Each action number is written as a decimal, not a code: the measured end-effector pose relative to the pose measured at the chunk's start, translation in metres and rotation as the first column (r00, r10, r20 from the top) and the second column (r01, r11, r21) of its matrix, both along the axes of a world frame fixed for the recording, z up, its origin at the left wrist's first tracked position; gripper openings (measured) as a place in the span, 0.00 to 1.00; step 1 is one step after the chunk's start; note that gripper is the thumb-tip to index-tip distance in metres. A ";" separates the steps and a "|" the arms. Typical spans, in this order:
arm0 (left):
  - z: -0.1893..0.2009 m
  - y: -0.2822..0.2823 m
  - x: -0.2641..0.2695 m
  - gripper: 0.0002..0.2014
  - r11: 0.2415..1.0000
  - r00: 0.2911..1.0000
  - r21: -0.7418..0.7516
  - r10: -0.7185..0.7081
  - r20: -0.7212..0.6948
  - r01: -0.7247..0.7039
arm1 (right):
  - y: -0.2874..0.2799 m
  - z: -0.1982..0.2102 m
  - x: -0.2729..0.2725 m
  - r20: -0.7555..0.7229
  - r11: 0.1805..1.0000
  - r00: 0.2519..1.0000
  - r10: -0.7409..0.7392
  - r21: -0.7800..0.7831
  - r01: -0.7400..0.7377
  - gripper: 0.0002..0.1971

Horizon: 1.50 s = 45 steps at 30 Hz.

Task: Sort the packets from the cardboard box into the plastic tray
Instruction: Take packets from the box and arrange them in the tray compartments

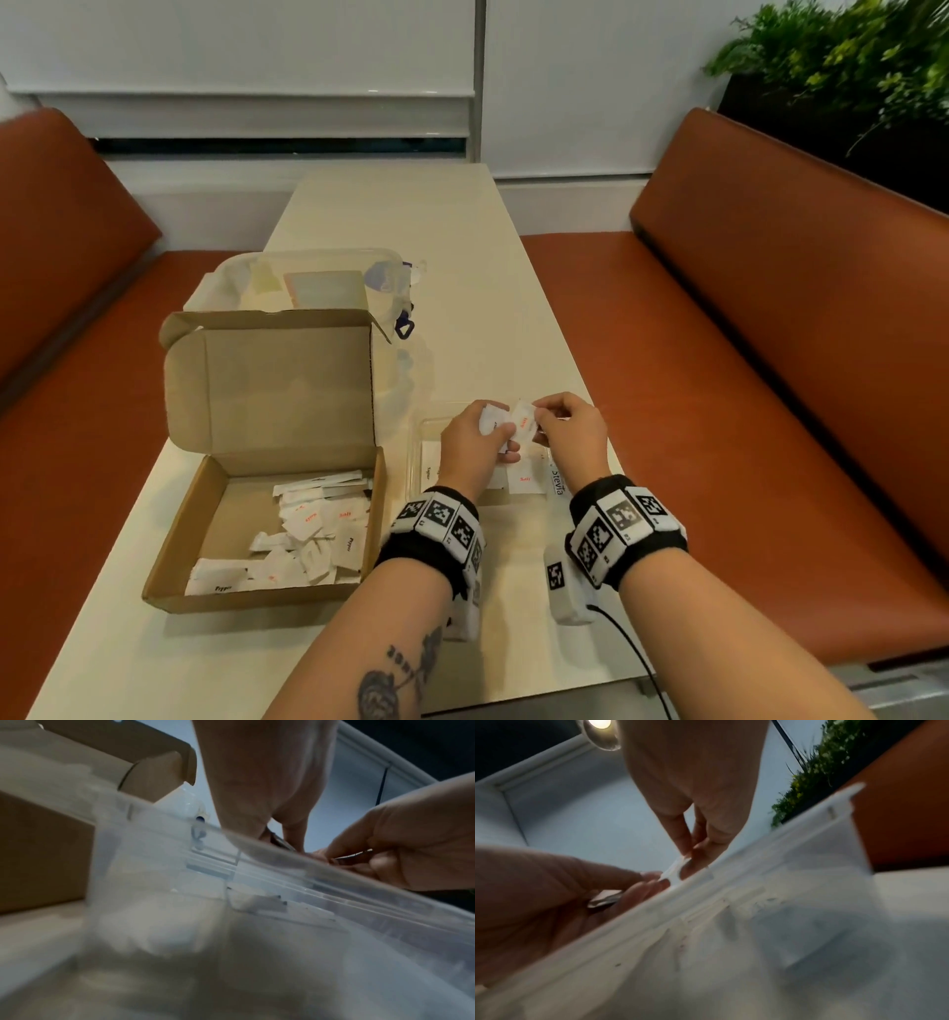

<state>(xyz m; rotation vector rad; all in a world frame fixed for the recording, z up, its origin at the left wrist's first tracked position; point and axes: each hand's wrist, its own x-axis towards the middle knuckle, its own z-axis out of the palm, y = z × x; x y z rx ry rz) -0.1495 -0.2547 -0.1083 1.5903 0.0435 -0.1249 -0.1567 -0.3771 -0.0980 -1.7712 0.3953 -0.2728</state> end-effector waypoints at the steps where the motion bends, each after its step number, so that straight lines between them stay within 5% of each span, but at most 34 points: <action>1: 0.000 0.001 0.002 0.08 0.999 1.000 0.033 -0.019 0.003 0.019 | -0.002 0.002 -0.001 -0.001 0.998 0.999 0.046 -0.034 -0.046 0.07; 5: -0.001 0.007 0.006 0.09 0.991 0.997 0.109 -0.076 0.013 0.075 | -0.010 0.012 -0.001 -0.074 0.933 0.956 0.283 -0.208 -0.292 0.19; 9: -0.008 0.008 0.004 0.07 0.998 1.000 0.063 0.018 0.025 -0.019 | -0.022 0.013 -0.003 -0.201 0.872 0.914 0.352 -0.285 -0.398 0.12; 13: -0.015 0.007 -0.002 0.07 0.986 0.985 0.009 0.167 0.054 -0.167 | -0.026 0.007 -0.009 -0.296 0.797 0.894 0.336 -0.417 -0.437 0.01; 21: -0.019 0.007 -0.005 0.09 0.974 0.974 0.093 0.196 0.115 -0.207 | -0.019 -0.009 -0.011 -0.365 0.613 0.898 0.247 -0.659 -0.436 0.04; 26: -0.022 0.008 -0.004 0.08 0.969 0.974 0.121 0.202 0.106 -0.214 | -0.014 -0.020 -0.012 -0.302 0.654 0.933 0.196 -0.669 -0.354 0.06; 33: -0.026 0.007 -0.001 0.05 0.970 0.974 0.105 0.210 0.087 -0.218 | -0.013 -0.015 -0.012 -0.336 0.443 0.882 0.329 -0.770 -0.459 0.03; 37: -0.028 0.007 0.000 0.05 0.970 0.974 0.107 0.209 0.088 -0.218 | -0.013 -0.010 -0.011 -0.473 0.298 0.803 0.362 -0.758 -0.580 0.02; 45: -0.023 0.006 -0.002 0.12 0.977 0.979 0.096 0.185 0.082 -0.192 | -0.007 -0.010 -0.008 -0.473 0.282 0.819 0.325 -0.778 -0.561 0.03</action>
